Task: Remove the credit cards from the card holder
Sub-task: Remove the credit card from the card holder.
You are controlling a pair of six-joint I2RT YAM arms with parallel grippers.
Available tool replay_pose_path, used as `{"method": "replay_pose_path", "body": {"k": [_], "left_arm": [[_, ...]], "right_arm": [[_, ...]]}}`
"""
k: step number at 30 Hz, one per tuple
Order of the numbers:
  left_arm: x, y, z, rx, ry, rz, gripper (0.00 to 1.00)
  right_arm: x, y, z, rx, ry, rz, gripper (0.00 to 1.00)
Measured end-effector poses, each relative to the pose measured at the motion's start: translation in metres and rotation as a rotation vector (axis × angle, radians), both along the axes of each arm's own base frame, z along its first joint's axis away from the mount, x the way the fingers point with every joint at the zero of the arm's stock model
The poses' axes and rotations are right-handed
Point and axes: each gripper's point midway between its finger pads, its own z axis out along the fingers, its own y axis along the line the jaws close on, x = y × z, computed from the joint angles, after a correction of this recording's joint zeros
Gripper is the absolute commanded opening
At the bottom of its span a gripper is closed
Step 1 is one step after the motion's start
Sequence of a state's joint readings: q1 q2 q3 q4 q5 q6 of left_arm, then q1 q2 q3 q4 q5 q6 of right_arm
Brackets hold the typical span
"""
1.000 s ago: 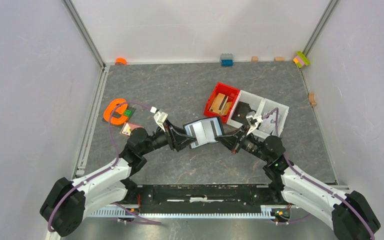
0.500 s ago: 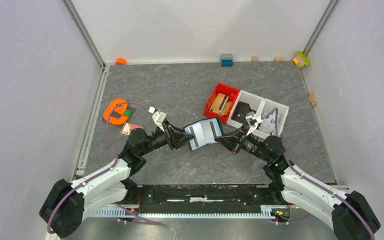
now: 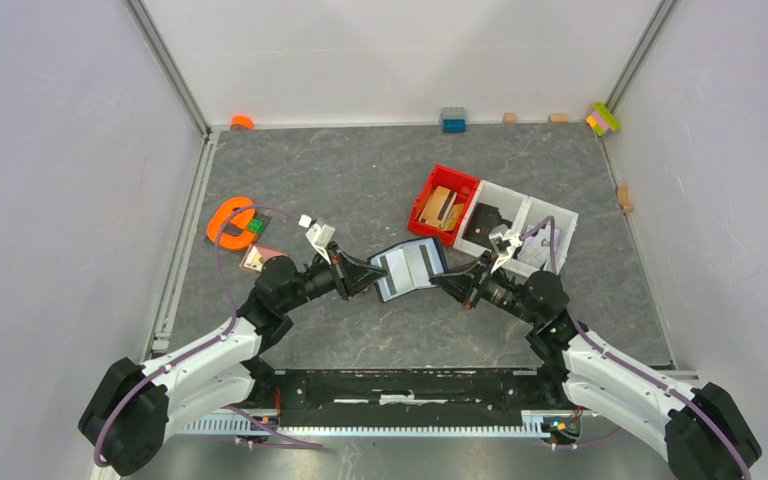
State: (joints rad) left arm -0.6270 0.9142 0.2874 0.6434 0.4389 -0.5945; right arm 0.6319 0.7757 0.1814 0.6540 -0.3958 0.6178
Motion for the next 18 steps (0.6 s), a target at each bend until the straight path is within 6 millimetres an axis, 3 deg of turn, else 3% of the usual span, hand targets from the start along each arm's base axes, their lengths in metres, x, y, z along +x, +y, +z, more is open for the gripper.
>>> {"method": "replay_pose_path", "body": {"k": [8,12,16,18], "left_arm": [[0.001,0.001,-0.008,0.022,0.029,0.017,0.02],[0.001,0.001,-0.01,0.025,0.034,0.017,0.02],[0.002,0.001,-0.012,0.031,0.041,0.017,0.02],[0.002,0.002,-0.015,0.041,0.046,0.018,0.02]], "right_arm": [[0.011,-0.005,-0.014,-0.08,0.041,-0.067,0.17],[0.015,-0.008,-0.018,-0.114,0.064,-0.098,0.16],[0.018,-0.01,-0.02,-0.134,0.067,-0.117,0.49],[0.028,-0.02,-0.027,-0.165,0.077,-0.189,0.57]]}}
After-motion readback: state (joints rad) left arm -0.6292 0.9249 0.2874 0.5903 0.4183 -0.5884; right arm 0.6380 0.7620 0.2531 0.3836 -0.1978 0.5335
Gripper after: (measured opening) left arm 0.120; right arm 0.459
